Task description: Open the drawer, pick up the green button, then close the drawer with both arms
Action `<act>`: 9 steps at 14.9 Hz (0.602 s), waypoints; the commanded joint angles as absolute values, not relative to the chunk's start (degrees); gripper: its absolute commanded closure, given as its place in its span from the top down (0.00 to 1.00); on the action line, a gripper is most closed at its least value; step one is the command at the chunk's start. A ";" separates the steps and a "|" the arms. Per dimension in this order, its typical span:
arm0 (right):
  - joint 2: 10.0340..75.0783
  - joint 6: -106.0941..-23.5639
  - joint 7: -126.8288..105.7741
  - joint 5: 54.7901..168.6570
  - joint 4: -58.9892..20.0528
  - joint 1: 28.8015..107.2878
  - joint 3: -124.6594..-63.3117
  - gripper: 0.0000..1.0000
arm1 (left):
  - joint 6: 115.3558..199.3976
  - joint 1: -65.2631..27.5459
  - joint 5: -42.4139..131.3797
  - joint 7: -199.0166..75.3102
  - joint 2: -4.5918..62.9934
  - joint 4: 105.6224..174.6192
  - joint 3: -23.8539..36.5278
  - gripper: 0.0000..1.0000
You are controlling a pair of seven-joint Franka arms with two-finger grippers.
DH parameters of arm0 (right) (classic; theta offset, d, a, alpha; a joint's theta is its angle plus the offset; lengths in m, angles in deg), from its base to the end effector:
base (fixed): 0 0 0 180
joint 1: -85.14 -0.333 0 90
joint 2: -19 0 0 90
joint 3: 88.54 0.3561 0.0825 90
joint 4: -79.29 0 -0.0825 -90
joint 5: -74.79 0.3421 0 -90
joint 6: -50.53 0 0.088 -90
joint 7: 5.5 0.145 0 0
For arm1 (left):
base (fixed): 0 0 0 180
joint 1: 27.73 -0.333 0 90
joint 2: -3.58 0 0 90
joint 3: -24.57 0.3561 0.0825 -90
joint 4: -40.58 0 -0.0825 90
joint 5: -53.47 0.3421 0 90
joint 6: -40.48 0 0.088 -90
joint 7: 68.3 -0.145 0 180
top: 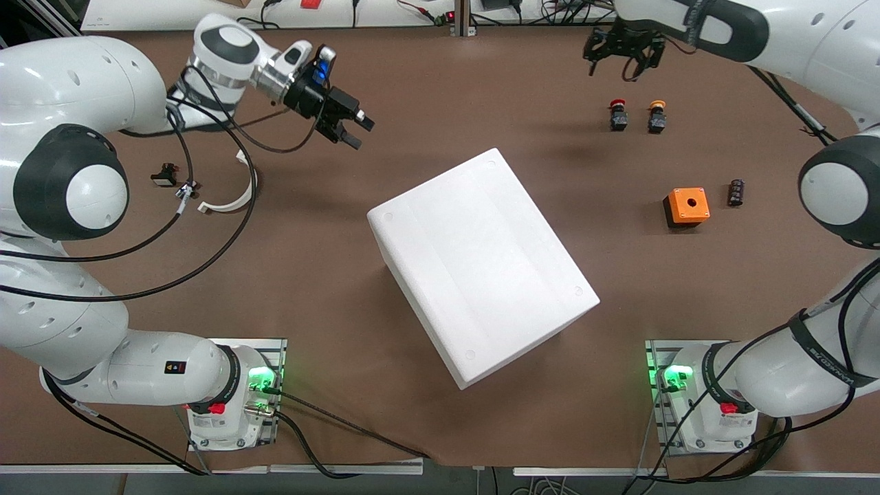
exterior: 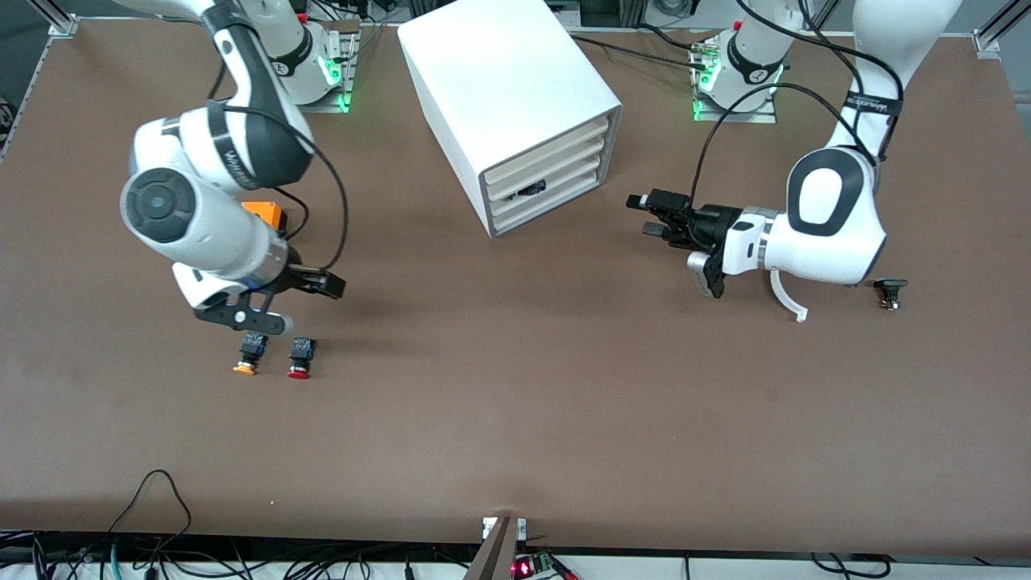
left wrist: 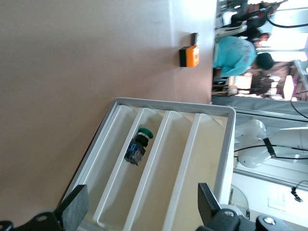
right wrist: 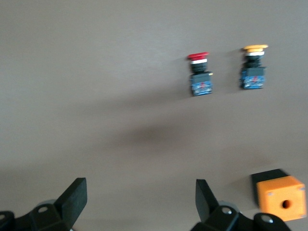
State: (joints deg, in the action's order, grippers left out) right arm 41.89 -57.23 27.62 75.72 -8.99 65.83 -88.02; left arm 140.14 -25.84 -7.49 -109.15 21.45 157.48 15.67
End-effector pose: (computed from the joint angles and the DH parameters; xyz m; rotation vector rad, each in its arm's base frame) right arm 0.6041 0.2189 0.4324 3.1083 -0.3716 -0.0966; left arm 0.4952 -0.2039 0.3490 1.9837 -0.3536 -0.3132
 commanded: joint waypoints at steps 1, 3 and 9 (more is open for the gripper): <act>47.38 -56.52 35.35 75.85 -0.80 62.30 -88.45 1.00 | 143.83 -25.45 -13.74 -120.13 20.36 165.37 15.26 1.00; 49.06 -56.61 38.96 75.93 1.32 60.98 -88.45 1.00 | 147.16 -25.45 -14.46 -123.92 21.59 168.54 13.69 1.00; 53.89 -56.96 50.30 76.20 8.88 59.39 -88.36 1.00 | 148.67 -25.36 -27.70 -140.43 30.11 172.24 10.96 0.86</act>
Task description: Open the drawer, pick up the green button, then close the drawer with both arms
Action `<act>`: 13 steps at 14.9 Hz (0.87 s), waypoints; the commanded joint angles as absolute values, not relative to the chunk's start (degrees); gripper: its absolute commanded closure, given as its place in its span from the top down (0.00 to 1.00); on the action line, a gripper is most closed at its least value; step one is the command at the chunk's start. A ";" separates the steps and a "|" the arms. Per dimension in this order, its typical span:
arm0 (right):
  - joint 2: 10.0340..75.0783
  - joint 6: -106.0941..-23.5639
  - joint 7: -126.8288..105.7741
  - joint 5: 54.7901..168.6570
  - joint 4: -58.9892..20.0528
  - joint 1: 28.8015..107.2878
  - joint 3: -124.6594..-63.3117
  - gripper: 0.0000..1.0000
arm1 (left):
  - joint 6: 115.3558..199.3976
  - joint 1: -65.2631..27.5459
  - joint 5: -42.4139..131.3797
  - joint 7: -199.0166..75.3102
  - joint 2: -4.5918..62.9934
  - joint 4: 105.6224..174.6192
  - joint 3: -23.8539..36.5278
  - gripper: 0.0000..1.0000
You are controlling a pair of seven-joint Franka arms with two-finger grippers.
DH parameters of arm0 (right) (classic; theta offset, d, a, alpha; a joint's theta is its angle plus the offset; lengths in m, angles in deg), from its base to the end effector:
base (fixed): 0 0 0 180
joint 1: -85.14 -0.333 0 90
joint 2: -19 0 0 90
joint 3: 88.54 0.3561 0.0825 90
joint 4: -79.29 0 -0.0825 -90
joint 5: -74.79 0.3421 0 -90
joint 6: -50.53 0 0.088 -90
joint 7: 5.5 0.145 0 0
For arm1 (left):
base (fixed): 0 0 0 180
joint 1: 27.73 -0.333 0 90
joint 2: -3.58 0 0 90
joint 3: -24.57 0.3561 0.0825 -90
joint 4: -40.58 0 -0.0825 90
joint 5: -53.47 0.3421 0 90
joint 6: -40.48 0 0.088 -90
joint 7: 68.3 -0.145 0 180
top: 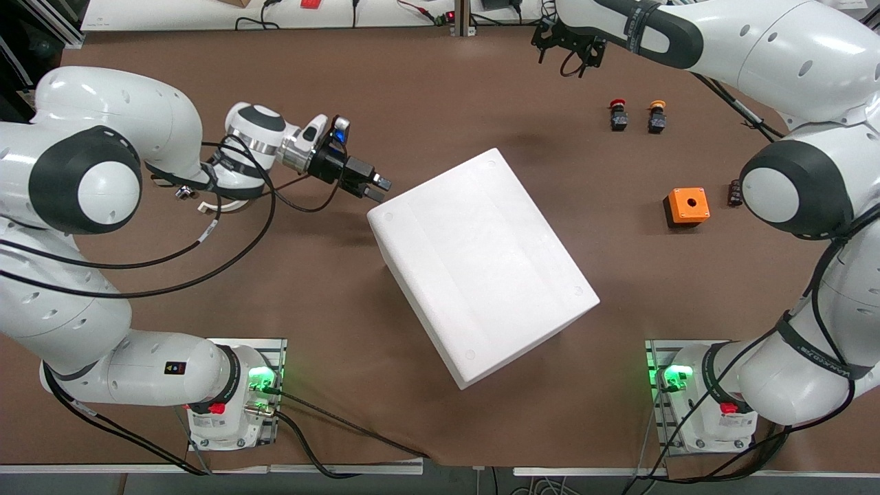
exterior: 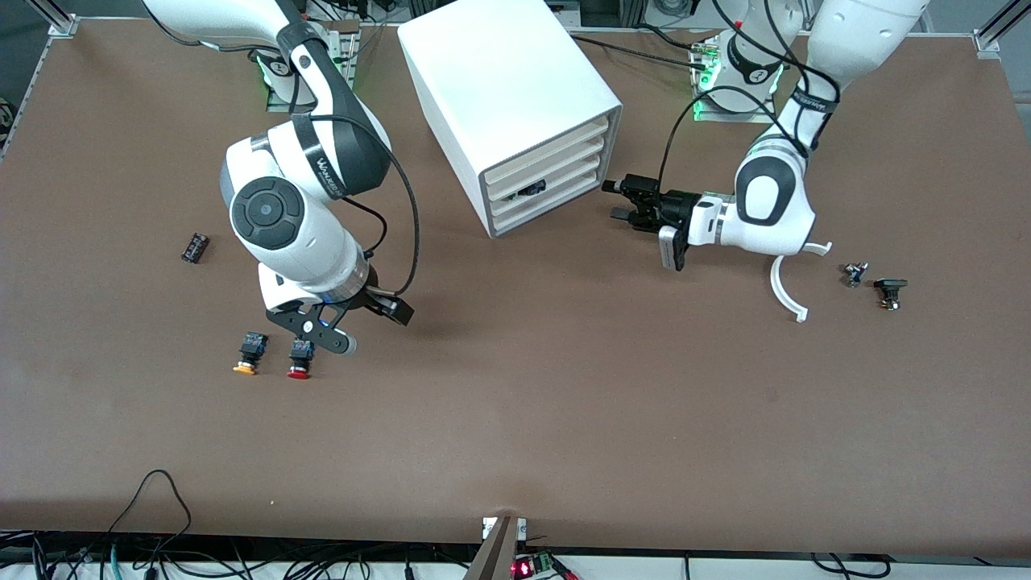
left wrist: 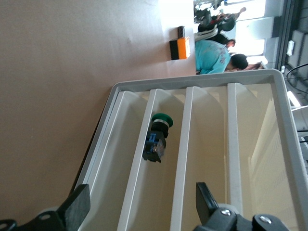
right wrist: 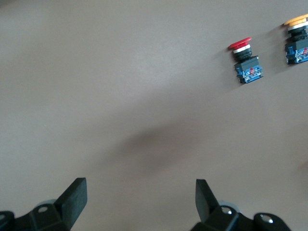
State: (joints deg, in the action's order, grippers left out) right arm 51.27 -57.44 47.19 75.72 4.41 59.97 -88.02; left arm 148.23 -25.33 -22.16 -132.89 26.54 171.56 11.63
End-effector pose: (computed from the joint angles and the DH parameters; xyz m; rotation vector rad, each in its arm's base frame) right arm 0.6317 0.3043 0.4243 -3.0284 0.7372 0.0027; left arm 0.4282 -0.2292 0.2446 1.8423 -0.3546 -0.1912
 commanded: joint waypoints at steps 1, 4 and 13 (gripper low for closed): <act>54.59 -56.96 51.88 76.46 10.19 59.30 -88.01 1.00 | 148.76 -25.36 -29.48 -141.94 31.17 172.42 9.56 0.81; 57.40 -57.49 58.47 79.79 15.29 59.22 -87.75 1.00 | 148.76 -25.36 -30.72 -143.45 33.72 173.38 8.15 0.72; 58.55 -60.03 62.18 80.24 17.24 58.60 -87.66 1.00 | 148.67 -24.31 -31.16 -144.33 36.71 173.91 5.15 0.49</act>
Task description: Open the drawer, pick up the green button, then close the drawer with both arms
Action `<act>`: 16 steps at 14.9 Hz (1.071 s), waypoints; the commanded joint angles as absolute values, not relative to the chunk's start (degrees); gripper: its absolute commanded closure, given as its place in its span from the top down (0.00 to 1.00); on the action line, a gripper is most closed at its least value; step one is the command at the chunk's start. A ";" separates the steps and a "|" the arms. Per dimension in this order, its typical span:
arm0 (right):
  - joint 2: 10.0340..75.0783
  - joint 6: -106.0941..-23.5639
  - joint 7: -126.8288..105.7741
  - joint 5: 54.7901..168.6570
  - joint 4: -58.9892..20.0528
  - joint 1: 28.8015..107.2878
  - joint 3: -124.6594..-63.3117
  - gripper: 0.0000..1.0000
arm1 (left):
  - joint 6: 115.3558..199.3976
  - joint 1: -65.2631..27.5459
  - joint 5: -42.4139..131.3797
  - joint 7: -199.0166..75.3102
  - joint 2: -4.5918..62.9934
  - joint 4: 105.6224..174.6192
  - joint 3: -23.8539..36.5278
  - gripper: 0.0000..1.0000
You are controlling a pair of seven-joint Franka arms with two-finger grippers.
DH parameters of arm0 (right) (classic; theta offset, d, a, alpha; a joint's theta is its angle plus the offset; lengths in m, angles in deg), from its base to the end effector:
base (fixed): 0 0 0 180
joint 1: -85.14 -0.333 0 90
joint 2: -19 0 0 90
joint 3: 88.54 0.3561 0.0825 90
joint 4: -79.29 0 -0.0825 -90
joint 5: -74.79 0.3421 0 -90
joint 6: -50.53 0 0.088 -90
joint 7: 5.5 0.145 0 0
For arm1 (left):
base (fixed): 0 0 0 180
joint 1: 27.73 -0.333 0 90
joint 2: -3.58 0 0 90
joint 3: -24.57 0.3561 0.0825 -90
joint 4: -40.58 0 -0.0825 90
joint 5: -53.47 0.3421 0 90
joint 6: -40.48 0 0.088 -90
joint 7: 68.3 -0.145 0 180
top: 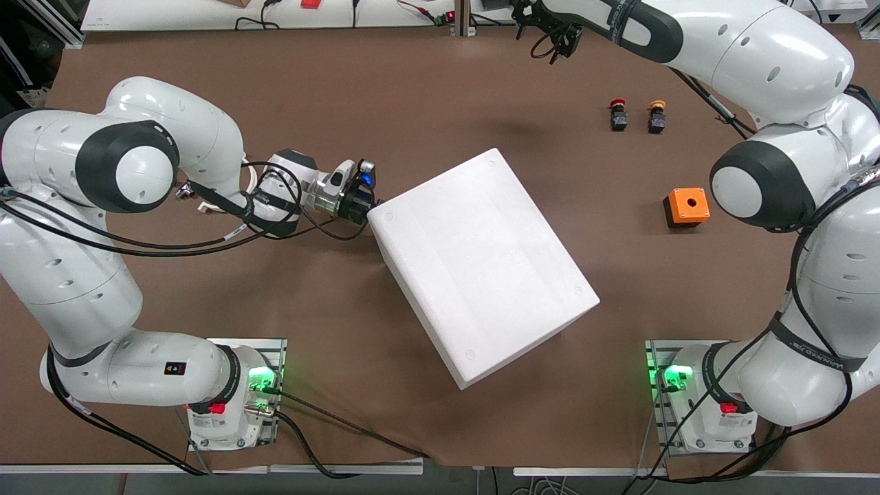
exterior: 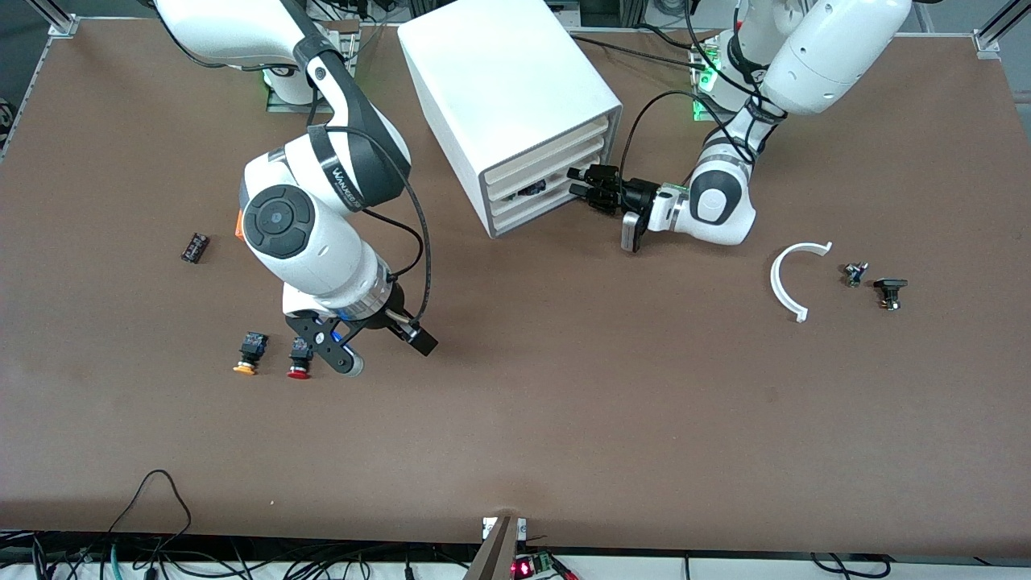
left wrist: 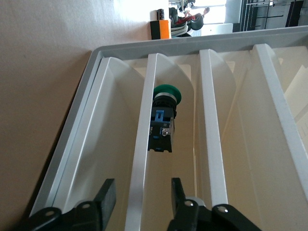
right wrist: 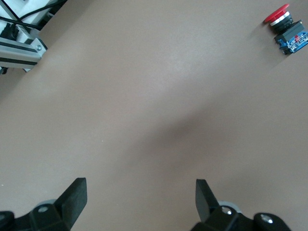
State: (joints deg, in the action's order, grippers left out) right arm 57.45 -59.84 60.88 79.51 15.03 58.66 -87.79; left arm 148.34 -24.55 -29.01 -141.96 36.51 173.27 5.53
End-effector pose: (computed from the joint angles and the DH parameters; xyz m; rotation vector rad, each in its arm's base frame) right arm 0.6594 0.3458 0.4343 -2.7981 1.0376 -0.0420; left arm 0.3786 -0.2802 0.1820 1.7030 -0.3331 -0.2667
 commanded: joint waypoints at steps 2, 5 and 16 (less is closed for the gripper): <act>58.64 -62.49 66.56 80.41 17.33 58.60 -87.57 1.00 | 148.67 -23.95 -31.16 -144.42 37.51 174.00 4.98 0.45; 59.34 -62.76 67.71 81.11 19.07 58.69 -86.87 1.00 | 148.67 -23.34 -31.16 -144.50 37.51 174.09 5.06 0.32; 59.96 -68.90 77.02 88.50 21.28 58.60 -86.17 1.00 | 148.67 -27.81 -23.28 -135.13 37.51 168.04 5.85 0.00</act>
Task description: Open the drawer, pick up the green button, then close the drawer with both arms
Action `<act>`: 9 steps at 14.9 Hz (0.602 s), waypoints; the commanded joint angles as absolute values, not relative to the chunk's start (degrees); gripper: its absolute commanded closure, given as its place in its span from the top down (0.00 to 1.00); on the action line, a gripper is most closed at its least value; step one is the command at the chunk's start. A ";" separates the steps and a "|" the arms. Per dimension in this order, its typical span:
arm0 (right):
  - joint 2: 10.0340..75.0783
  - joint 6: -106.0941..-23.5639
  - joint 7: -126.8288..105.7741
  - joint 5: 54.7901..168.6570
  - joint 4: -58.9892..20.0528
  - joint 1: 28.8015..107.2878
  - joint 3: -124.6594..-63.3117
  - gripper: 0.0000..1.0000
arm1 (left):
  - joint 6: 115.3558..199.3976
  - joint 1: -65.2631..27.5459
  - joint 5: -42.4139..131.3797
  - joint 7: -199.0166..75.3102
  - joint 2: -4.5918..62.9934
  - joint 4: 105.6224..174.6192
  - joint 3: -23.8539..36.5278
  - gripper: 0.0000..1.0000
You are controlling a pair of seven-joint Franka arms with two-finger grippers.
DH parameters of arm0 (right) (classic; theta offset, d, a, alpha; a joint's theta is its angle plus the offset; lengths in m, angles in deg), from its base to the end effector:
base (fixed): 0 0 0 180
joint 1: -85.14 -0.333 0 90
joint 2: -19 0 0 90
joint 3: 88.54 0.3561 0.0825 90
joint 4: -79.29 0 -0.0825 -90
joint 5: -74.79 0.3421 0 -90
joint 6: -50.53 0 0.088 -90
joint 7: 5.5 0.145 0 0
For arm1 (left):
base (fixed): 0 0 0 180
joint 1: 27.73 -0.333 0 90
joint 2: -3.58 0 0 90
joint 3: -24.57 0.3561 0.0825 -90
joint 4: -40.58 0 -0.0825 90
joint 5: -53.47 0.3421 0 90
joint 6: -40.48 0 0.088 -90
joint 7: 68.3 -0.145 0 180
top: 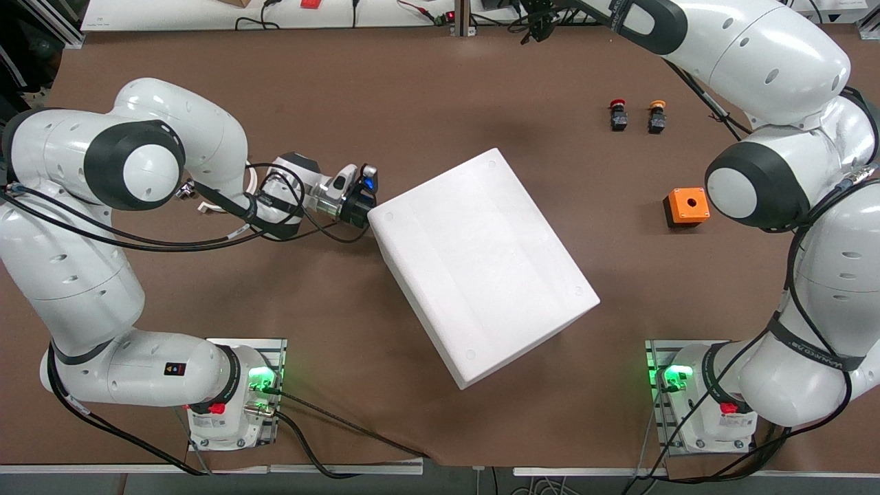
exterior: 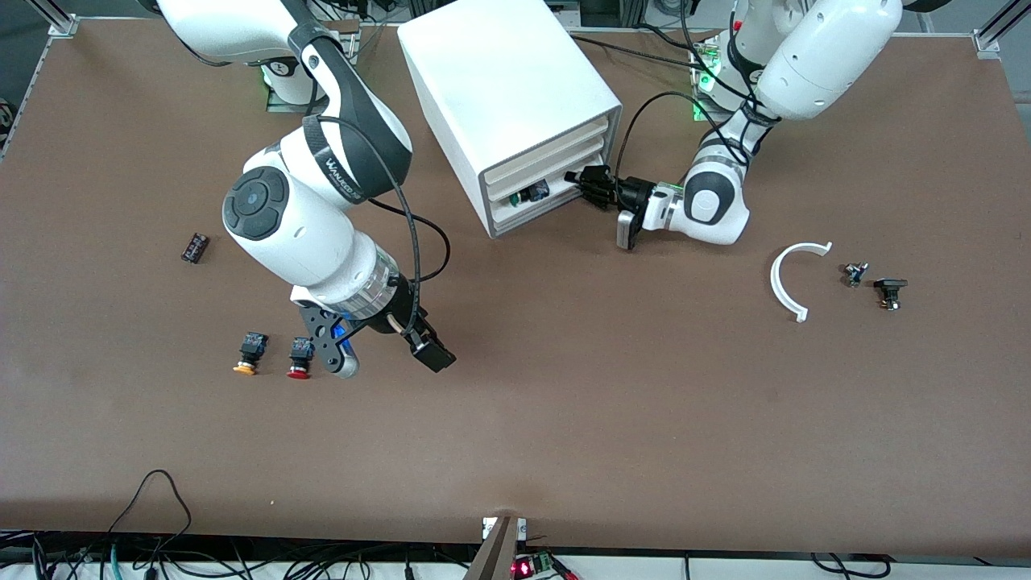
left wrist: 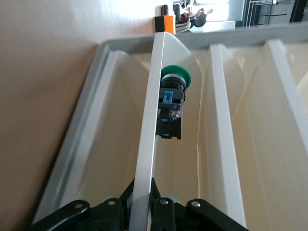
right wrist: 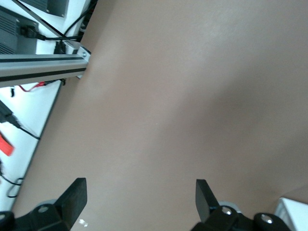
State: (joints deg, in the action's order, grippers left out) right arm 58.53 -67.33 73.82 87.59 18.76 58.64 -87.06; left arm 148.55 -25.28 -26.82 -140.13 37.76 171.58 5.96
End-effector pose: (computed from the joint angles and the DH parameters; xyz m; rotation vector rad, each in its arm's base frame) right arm 0.6742 0.3724 0.4680 -2.4340 1.2957 -0.0004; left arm 0.3896 -0.2732 0.1761 1.7183 -0.3272 -0.2851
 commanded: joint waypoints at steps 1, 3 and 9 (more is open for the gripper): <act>60.22 -70.05 77.99 88.50 21.28 58.60 -85.47 1.00 | 148.50 -28.95 -20.64 -132.23 37.59 166.11 5.85 0.00; 60.66 -71.11 79.05 88.50 21.28 58.60 -83.89 1.00 | 147.97 -30.71 -16.50 -127.30 38.21 162.51 5.85 0.00; 62.42 -71.11 80.55 88.15 21.20 52.64 -82.47 1.00 | 147.88 -34.41 -7.97 -121.22 44.88 151.61 6.03 0.00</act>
State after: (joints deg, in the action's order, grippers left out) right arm 60.45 -70.93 79.20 87.70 18.78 55.31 -82.38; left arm 148.07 -33.56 -11.03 -124.01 40.83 157.17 6.20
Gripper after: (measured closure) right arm 0.000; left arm 0.899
